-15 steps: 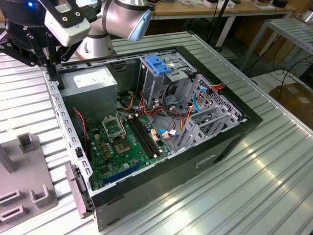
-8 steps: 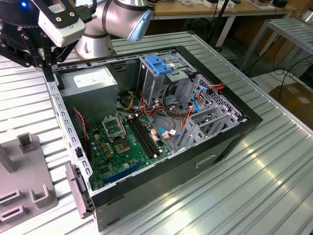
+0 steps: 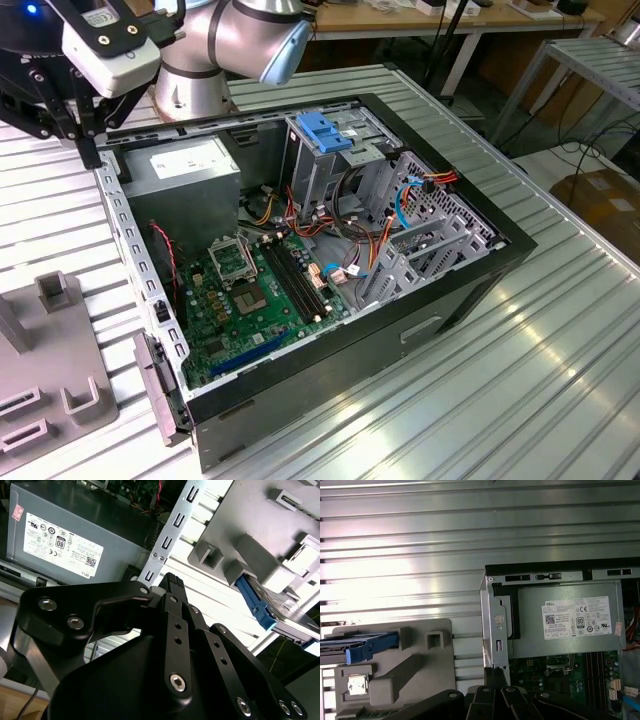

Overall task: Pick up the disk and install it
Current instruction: 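Reach for the disk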

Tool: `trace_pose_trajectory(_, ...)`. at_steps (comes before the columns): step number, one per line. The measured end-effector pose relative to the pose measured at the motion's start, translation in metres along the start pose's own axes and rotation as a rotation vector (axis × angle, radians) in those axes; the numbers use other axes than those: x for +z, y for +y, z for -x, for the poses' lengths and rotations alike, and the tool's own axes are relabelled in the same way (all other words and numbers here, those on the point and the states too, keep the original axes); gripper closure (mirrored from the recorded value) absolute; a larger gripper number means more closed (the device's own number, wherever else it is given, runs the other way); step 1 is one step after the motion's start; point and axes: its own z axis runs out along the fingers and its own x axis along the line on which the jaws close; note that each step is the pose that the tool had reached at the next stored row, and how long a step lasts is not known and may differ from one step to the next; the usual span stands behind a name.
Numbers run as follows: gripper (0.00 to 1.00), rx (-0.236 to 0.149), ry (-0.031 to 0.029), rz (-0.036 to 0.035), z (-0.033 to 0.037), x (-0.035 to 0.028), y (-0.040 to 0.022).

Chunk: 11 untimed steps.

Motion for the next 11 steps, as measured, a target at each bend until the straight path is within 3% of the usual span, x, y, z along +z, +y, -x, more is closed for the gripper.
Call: trace_pose_trajectory(11, 0.90, 0.000, 0.0000, 0.0000, -0.0115, -0.0003, -0.0007)
